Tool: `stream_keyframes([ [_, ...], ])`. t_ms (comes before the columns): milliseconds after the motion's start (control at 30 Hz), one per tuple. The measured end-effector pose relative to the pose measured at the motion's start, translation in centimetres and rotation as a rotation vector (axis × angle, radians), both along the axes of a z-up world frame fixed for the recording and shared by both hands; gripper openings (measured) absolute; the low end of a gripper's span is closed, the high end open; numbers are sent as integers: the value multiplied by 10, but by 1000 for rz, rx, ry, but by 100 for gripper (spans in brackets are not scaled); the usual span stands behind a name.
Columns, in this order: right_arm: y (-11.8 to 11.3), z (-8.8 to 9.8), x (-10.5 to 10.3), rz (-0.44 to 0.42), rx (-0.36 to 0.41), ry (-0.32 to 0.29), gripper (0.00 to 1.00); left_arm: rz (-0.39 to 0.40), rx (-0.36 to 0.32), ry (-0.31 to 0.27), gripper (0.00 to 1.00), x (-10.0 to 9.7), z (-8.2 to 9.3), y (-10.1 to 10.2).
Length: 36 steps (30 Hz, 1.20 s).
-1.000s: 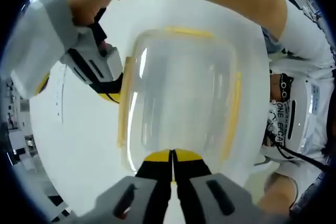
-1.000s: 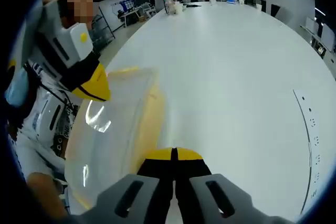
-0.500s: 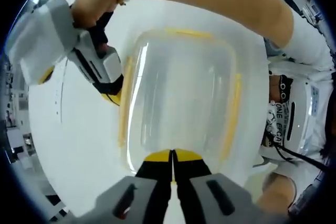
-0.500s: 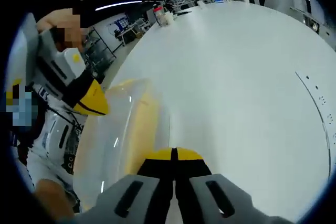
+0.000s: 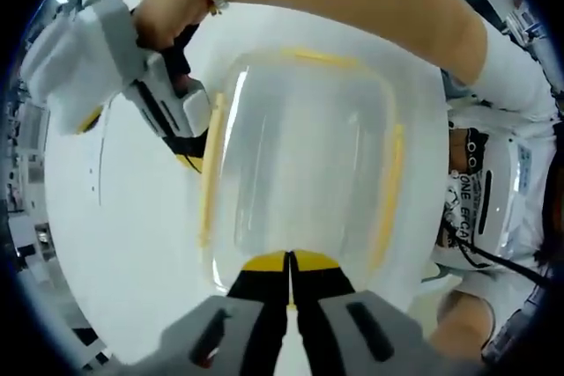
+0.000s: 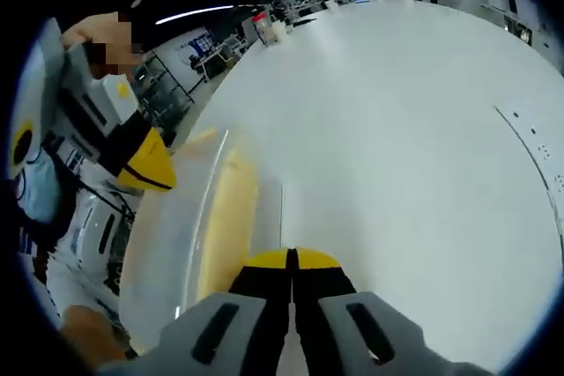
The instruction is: Snap each plastic latch of the storage box into its locked position after aligning the lid with the box until every specified latch is closed and the lid sits flush.
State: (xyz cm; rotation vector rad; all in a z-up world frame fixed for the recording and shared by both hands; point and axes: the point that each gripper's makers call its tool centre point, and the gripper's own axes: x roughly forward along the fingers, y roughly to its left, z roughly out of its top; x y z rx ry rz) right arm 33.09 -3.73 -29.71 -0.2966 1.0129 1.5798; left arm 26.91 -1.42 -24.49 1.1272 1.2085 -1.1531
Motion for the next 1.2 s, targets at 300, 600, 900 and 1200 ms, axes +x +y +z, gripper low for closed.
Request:
stream_keyframes([
  [300, 2, 23, 68, -207, 98, -275, 0, 29, -45, 34, 0, 1, 3, 6],
  [600, -20, 54, 84, -347, 107, -484, 2, 36, -63, 42, 0, -3, 2, 2],
  [900, -38, 104, 81, -441, 165, -715, 8, 39, -58, 60, 0, -3, 1, 1],
  [1200, -89, 156, 77, -548, 230, -944, 9, 48, -77, 78, 0, -4, 0, -2],
])
